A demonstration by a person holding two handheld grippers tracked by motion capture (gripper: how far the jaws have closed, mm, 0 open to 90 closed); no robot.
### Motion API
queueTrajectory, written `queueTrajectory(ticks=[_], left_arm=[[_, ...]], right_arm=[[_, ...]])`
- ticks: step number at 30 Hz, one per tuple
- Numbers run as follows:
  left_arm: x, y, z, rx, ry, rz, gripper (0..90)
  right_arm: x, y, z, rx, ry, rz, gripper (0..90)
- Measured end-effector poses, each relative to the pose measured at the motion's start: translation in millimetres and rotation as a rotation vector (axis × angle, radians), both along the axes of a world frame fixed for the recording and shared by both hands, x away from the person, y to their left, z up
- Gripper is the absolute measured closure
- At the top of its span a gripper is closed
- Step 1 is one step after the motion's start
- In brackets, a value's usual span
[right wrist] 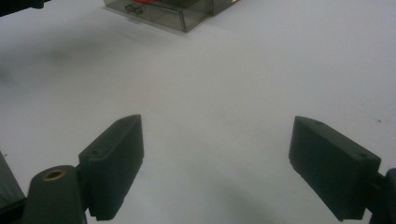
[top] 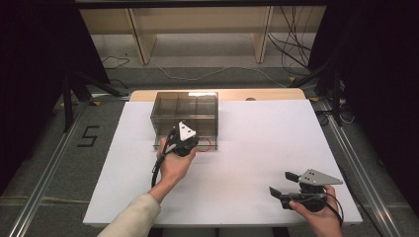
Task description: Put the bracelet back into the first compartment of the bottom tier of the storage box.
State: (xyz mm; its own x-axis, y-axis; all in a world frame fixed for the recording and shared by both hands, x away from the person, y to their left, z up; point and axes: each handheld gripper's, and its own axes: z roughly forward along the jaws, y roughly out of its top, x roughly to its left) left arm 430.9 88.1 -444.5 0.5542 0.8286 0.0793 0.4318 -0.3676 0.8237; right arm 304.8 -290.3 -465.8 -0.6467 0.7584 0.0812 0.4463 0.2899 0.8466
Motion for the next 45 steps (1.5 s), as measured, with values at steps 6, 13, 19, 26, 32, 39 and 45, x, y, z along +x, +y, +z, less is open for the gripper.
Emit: queueTrajectory(ticks=[6,13,19,26,32,39,45], left_arm=[[1.0,2.2,0.8,0.002,-0.001,0.005,89.9],[2.4,4.7,1.4,0.005,-0.003,0.013,89.9],[3.4,6.9,2.0,0.006,-0.004,0.019,89.9],[4.7,9.4,2.4,0.005,-0.006,0.027,89.9],[6.1,12.1,1.9,0.001,-0.014,0.039,89.9],[7.7,15.8,2.0,0.005,-0.019,0.05,89.9],[9.0,19.3,2.4,0.01,-0.022,0.06,89.9]], right_arm=[[-0.1,0.1,0.1,0.002,0.0,-0.001,18.7],[-0.1,0.2,0.0,0.002,0.0,-0.001,18.7],[-0.1,0.1,0.1,0.002,0.0,-0.001,18.7],[-0.2,0.0,0.1,0.001,0.0,-0.001,18.7],[-0.2,0.1,0.1,0.001,0.0,-0.001,18.7],[-0.4,-0.1,0.4,-0.002,0.001,-0.001,18.7],[-0.4,-0.1,0.4,-0.002,0.001,-0.002,18.7]])
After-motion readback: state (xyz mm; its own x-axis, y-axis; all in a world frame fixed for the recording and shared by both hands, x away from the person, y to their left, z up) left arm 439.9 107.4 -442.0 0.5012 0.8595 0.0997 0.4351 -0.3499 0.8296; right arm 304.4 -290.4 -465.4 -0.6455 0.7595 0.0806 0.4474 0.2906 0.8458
